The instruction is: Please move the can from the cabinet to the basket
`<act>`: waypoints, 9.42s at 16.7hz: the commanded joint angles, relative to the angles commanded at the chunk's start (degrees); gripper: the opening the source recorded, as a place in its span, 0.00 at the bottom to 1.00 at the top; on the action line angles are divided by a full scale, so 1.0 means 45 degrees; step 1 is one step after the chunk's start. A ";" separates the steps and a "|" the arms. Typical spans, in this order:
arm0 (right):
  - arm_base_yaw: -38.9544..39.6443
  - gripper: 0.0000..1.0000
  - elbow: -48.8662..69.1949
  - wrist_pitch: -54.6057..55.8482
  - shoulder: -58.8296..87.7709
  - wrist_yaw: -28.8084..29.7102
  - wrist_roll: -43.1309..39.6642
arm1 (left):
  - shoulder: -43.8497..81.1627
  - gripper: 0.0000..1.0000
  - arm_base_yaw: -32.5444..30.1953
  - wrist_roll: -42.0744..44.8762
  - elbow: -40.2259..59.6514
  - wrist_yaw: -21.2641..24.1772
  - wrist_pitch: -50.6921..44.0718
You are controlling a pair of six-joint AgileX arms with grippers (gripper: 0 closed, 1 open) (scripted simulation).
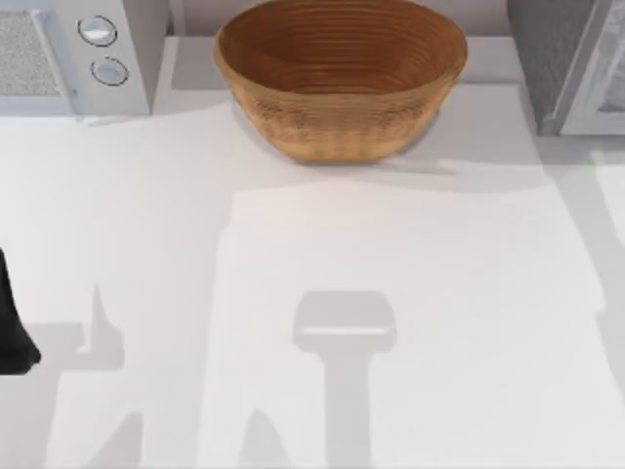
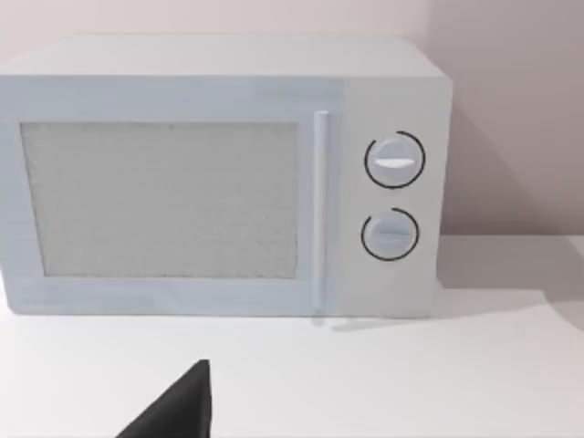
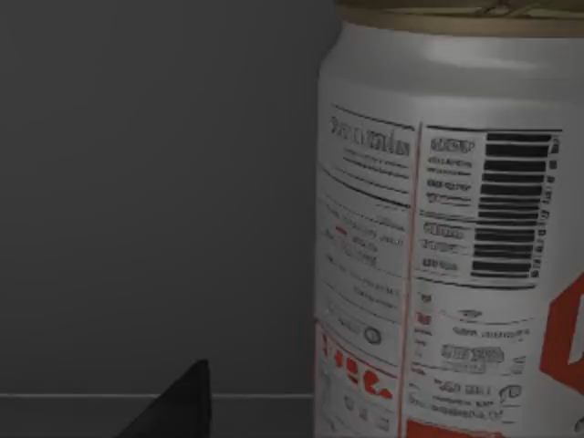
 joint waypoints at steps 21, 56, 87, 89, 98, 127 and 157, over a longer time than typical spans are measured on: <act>-0.0290 0.55 0.4693 -0.1101 0.3547 -0.0226 -0.0012 | 0.0000 1.00 0.0000 0.0000 0.0000 0.0000 0.0000; 0.0759 0.00 0.1385 -0.4302 -0.2890 0.0730 0.0030 | 0.0000 1.00 0.0000 0.0000 0.0000 0.0000 0.0000; -0.1306 0.00 -2.5947 0.4582 -2.1307 -0.1635 -0.0201 | 0.0000 1.00 0.0000 0.0000 0.0000 0.0000 0.0000; -0.1259 0.00 -2.6032 0.4556 -2.1211 -0.1649 -0.0186 | 0.0000 1.00 0.0000 0.0000 0.0000 0.0000 0.0000; 0.0346 0.00 -2.1912 0.6179 -1.6446 0.0054 -0.0128 | 0.0000 1.00 0.0000 0.0000 0.0000 0.0000 0.0000; 0.6955 0.00 -0.5174 1.1613 0.6830 0.6896 0.0063 | 0.0000 1.00 0.0000 0.0000 0.0000 0.0000 0.0000; 0.6724 1.00 -0.4211 1.1530 0.7550 0.6666 0.0028 | 0.0000 1.00 0.0000 0.0000 0.0000 0.0000 0.0000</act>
